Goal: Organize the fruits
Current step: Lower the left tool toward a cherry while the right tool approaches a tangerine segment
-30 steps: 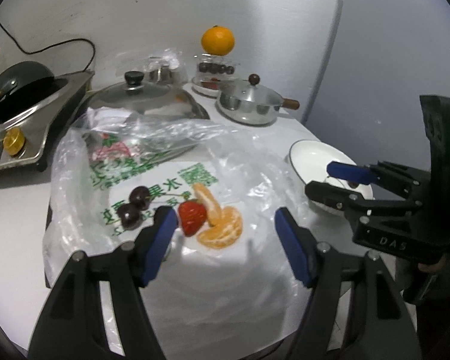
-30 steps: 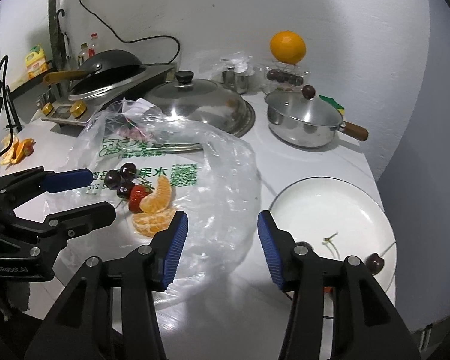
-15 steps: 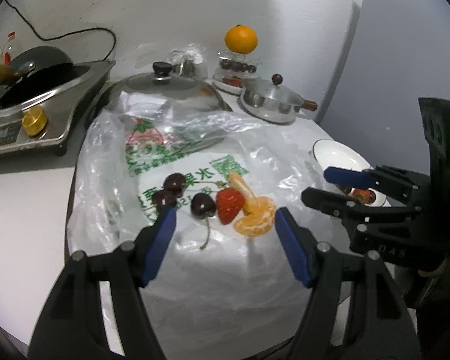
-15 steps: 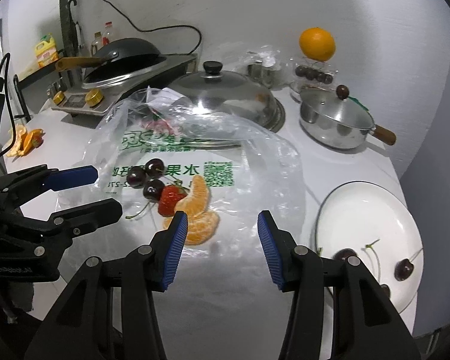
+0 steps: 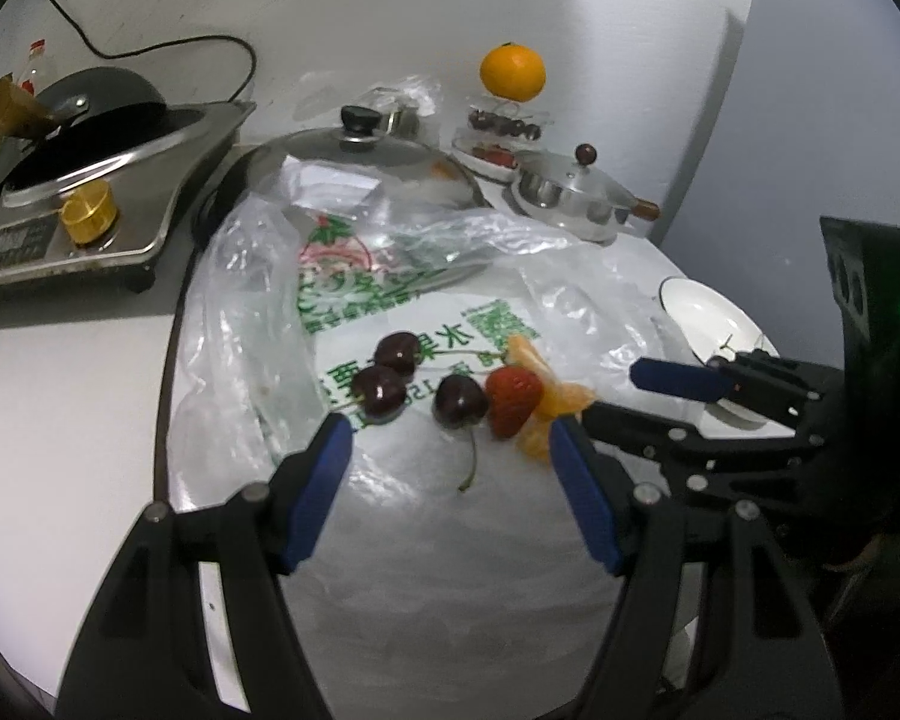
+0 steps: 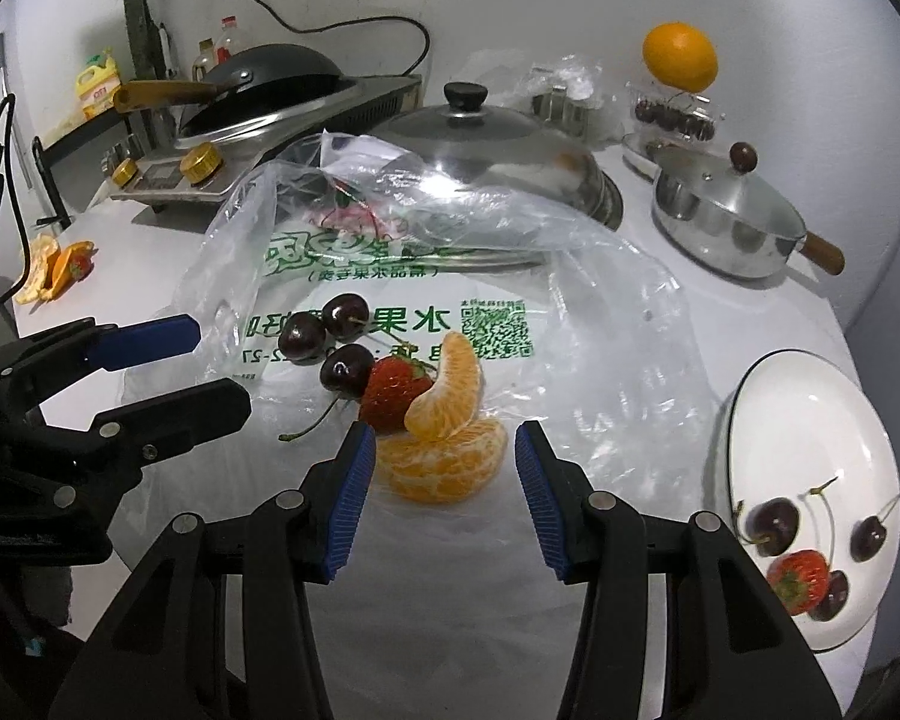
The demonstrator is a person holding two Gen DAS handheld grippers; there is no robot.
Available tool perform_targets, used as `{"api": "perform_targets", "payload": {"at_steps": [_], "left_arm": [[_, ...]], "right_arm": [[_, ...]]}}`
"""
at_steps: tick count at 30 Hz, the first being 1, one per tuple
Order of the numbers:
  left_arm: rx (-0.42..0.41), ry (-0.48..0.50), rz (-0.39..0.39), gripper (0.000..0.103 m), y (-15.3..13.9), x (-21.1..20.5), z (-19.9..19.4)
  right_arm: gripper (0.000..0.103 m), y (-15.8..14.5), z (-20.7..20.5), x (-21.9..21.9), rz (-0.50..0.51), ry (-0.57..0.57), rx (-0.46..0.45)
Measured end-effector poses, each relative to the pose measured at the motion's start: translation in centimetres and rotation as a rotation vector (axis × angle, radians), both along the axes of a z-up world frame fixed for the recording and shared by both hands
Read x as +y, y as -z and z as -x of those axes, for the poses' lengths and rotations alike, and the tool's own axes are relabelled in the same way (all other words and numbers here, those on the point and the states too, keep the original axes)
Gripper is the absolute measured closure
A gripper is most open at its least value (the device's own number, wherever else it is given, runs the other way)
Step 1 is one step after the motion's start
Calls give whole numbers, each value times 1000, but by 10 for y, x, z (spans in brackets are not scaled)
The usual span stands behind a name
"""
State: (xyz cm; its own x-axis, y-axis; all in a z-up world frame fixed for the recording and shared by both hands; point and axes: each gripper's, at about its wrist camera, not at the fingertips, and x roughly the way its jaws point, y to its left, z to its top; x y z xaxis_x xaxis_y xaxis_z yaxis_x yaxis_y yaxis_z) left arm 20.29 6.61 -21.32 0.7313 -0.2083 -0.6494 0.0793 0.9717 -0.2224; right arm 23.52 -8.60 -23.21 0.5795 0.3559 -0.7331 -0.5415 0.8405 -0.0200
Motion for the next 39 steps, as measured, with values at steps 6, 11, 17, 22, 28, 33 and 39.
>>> {"api": "perform_targets", "payload": {"at_steps": [6,11,17,22,28,33,39], "left_arm": [[-10,5,-14,33,-1,2,-4],[-28,10,-36,33,-5,1,-11],[-31,25,-52,33,-4,-3,-22],[-49,56,-62,33,-5,-8,-28],[-22,51,-71,33,4,-6,-39],[23,9,-101,33,16,2,-49],[36,-1,-155,33,20,3,-55]], "right_arm": [[52,4,-4,6,19,7,-11],[52,9,-8,12,45,-4,-21],[52,13,-14,16,82,-21,-38],[54,15,-20,16,101,-30,-49],[58,12,-24,10,85,-24,-51],[58,9,-30,3,51,-8,-35],[62,14,-30,12,47,-30,-19]]}}
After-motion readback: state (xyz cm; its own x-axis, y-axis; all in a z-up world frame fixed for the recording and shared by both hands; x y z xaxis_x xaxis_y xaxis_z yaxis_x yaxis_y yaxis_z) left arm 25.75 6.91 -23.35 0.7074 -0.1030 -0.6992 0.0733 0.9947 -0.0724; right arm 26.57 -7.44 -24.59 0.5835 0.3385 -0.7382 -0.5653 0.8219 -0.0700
